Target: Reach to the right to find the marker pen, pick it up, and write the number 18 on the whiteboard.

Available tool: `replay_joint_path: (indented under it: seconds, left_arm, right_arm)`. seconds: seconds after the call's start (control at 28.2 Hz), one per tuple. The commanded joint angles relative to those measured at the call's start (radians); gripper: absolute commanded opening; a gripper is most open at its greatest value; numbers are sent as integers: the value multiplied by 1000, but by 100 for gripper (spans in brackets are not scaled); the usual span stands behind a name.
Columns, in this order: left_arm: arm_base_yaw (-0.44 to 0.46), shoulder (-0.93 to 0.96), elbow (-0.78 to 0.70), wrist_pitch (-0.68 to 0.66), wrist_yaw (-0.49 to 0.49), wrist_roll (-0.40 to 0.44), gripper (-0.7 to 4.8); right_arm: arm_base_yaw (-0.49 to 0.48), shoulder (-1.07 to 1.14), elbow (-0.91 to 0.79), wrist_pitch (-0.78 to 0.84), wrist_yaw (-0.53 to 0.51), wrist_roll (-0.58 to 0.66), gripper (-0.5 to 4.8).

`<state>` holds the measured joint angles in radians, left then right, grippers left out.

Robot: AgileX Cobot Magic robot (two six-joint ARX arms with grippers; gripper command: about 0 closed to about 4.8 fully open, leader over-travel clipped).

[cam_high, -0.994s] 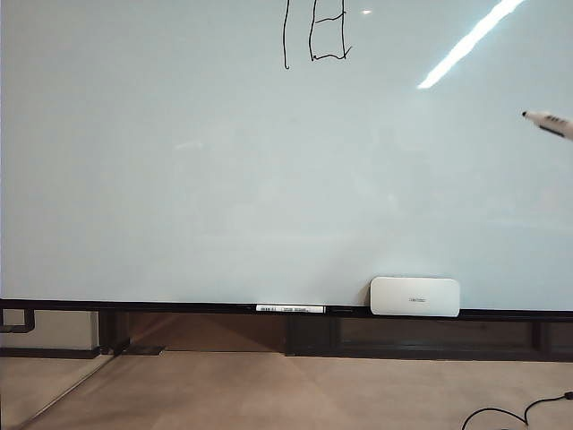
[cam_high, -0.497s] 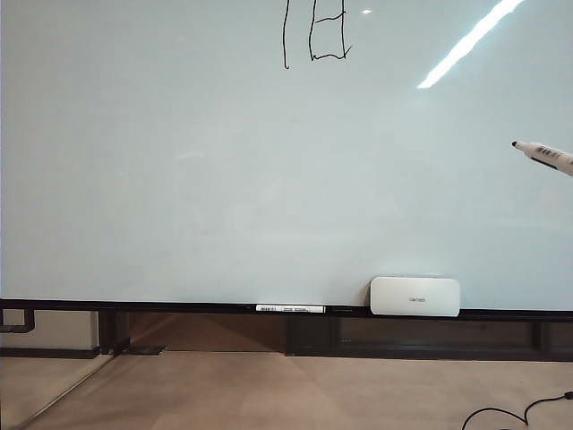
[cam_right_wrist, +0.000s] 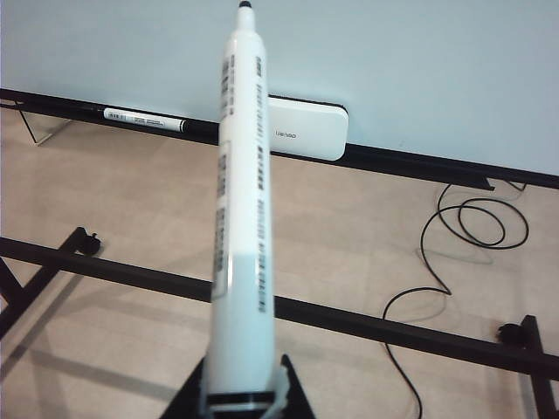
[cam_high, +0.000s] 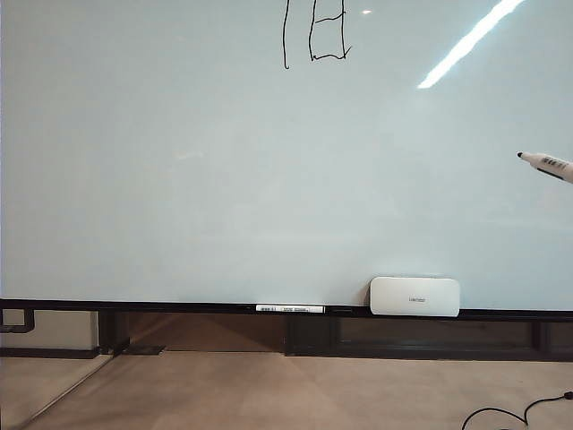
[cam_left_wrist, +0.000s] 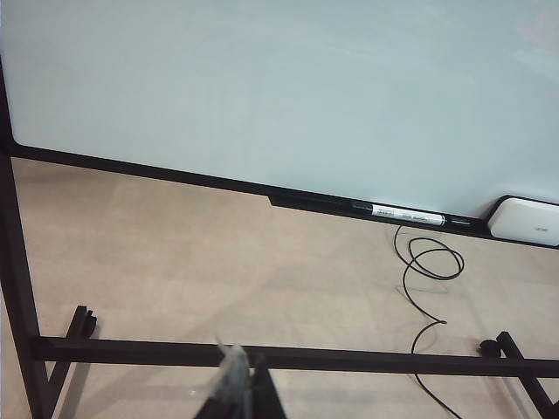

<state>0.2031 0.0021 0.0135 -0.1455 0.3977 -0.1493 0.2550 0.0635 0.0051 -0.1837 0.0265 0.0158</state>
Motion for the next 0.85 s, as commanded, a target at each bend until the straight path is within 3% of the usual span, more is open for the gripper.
replay_joint_path:
  seconds: [0.04, 0.85]
  left_arm:
    - [0, 0, -4, 2, 7, -1, -5]
    - [0, 0, -4, 2, 7, -1, -5]
  right_arm:
    - [1, 0, 4, 2, 4, 45, -1]
    - [1, 0, 4, 2, -2, 63, -1]
